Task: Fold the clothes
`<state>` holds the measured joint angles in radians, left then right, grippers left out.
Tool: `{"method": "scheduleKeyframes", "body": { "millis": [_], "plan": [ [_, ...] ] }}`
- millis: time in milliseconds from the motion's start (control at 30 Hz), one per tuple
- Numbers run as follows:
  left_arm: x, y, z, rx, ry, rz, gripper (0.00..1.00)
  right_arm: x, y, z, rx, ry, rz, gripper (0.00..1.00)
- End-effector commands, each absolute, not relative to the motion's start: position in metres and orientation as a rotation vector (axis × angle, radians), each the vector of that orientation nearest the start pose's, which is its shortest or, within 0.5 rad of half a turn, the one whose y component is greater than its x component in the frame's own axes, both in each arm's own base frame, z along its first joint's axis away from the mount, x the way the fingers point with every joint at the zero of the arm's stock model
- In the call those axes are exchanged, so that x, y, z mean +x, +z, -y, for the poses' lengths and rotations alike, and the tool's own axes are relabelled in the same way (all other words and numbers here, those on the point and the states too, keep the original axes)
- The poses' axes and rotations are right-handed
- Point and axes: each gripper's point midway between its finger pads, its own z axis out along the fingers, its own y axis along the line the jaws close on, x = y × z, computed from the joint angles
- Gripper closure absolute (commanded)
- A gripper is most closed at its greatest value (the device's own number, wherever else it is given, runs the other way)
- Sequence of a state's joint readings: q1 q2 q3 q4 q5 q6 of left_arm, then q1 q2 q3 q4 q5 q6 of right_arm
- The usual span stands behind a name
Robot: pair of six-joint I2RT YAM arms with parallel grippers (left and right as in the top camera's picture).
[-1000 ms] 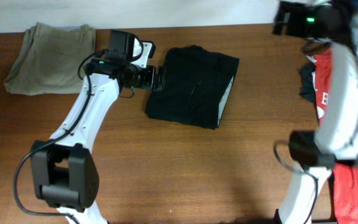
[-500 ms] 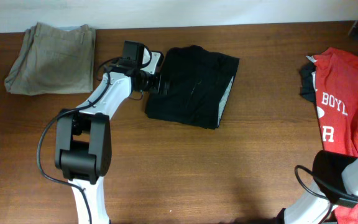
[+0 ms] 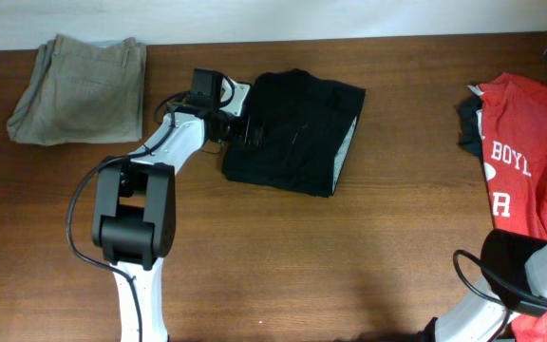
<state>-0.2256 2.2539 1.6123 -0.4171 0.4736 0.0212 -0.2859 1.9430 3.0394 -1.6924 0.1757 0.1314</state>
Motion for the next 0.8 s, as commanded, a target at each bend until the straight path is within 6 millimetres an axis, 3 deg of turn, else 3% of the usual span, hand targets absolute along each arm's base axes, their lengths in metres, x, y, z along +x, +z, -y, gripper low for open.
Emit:
{"method": "scheduleKeyframes", "body": {
  "millis": [0, 67, 200, 267, 400, 533, 767],
  "plan": [
    [0.482, -0.001, 0.207, 0.507, -0.837, -2.600, 0.21, 0.349, 0.468, 0.138, 0.562, -0.302, -2.100, 0.01],
    [0.480, 0.002, 0.212, 0.501, -0.889, -2.592, 0.29, 0.349, 0.468, 0.138, 0.562, -0.301, -2.100, 0.01],
    [0.478, 0.002, 0.212, 0.483, -0.898, -2.605, 0.35, 0.349, 0.468, 0.138, 0.562, -0.301, -2.100, 0.01],
    [0.480, 0.001, 0.210, 0.480, -0.878, -2.605, 0.56, 0.349, 0.468, 0.138, 0.562, -0.301, -2.100, 0.01],
    [0.490, -0.006, 0.190, 0.436, -0.696, -2.654, 0.86, 0.349, 0.468, 0.138, 0.562, -0.301, -2.100, 0.01],
    [0.504, 0.003, 0.159, 0.400, -0.502, -2.705, 0.92, 0.349, 0.468, 0.138, 0.562, -0.301, -2.100, 0.01],
    [0.537, 0.044, 0.109, 0.400, -0.287, -2.669, 0.93, 0.349, 0.468, 0.138, 0.562, -0.301, -2.100, 0.01]
  ]
}}
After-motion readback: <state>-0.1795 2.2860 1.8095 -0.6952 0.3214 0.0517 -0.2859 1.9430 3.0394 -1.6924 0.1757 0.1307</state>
